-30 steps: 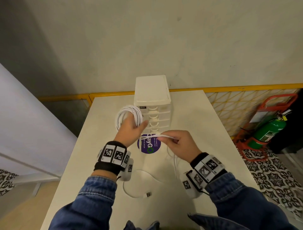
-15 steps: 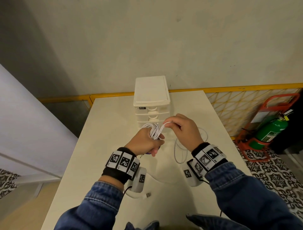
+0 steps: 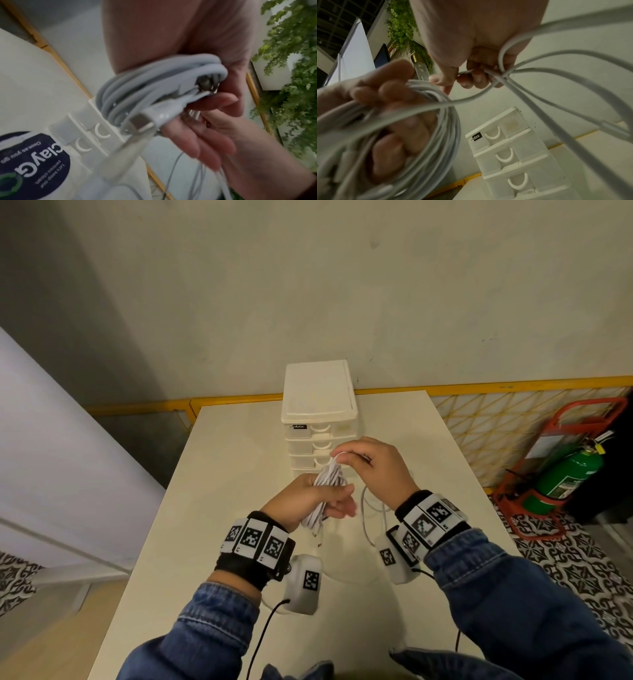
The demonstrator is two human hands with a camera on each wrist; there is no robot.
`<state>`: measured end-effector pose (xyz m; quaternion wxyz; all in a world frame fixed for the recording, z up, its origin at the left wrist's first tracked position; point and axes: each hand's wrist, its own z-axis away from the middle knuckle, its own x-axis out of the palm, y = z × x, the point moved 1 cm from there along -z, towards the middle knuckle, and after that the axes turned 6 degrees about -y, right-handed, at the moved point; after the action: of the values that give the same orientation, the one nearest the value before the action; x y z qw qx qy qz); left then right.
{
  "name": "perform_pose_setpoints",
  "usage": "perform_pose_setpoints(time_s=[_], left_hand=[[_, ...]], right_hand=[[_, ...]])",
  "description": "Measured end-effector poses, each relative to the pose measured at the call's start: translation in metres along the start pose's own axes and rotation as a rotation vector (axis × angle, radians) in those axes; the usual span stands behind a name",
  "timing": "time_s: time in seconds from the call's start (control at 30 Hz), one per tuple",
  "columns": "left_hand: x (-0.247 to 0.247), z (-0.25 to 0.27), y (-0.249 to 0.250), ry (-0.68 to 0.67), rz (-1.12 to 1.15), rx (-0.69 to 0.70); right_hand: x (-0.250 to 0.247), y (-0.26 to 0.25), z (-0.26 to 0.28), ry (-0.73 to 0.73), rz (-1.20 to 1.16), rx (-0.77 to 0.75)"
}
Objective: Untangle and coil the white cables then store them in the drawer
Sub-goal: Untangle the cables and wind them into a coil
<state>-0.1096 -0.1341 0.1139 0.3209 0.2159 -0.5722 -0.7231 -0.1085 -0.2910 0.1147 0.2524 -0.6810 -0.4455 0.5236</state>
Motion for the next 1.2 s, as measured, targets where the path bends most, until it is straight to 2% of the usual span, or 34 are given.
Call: perform_pose_setpoints(time_s=[0.1,0.23,0.37,0.43,0.5,0.6,0.7,0.8,0.9,1.07,1.13,1.2], left_hand=[[0.003,0.002,0.002,-0.056,0.106,0.009],[0.003,0.003,0.002,-0.103,0.226,0.112],[-0.001,0.007,0.007,-0.234,0.420,0.222],[-0.008,0.011,0.016,-0.281,0.504,0.311],[-0.020,0.014,0.026,-0.272,0.566,0.368],[-0.032,0.017,0.033,-0.140,0.522,0.403],[-0.040,0.019,0.033,0.012,0.570,0.459],[-0.062,0.027,0.032,0.184,0.638,0.494],[-0.078,0.035,0.027,0.327,0.596,0.475],[-0.082,0.041,0.020,0.476,0.660,0.484],[-0.089,0.049,0.021,0.575,0.708,0.518],[-0.097,0.055,0.023,0.678,0.715,0.520]], right_hand=[[0.000,0.006,-0.001,-0.065,-0.012,-0.002],[-0.002,0.013,0.001,-0.119,0.012,0.003],[0.000,0.025,0.003,-0.172,0.159,-0.015],[0.000,0.041,0.010,-0.167,0.209,0.045],[-0.001,0.059,0.021,-0.182,0.196,0.138],[0.002,0.071,0.036,-0.194,0.138,0.252],[0.004,0.069,0.046,-0.132,-0.026,0.334],[-0.001,0.072,0.055,-0.010,0.011,0.312],[-0.008,0.080,0.061,0.083,0.051,0.355],[-0.012,0.091,0.065,0.078,0.040,0.420],[-0.018,0.103,0.071,0.083,0.099,0.506],[-0.027,0.118,0.082,0.112,0.221,0.670]])
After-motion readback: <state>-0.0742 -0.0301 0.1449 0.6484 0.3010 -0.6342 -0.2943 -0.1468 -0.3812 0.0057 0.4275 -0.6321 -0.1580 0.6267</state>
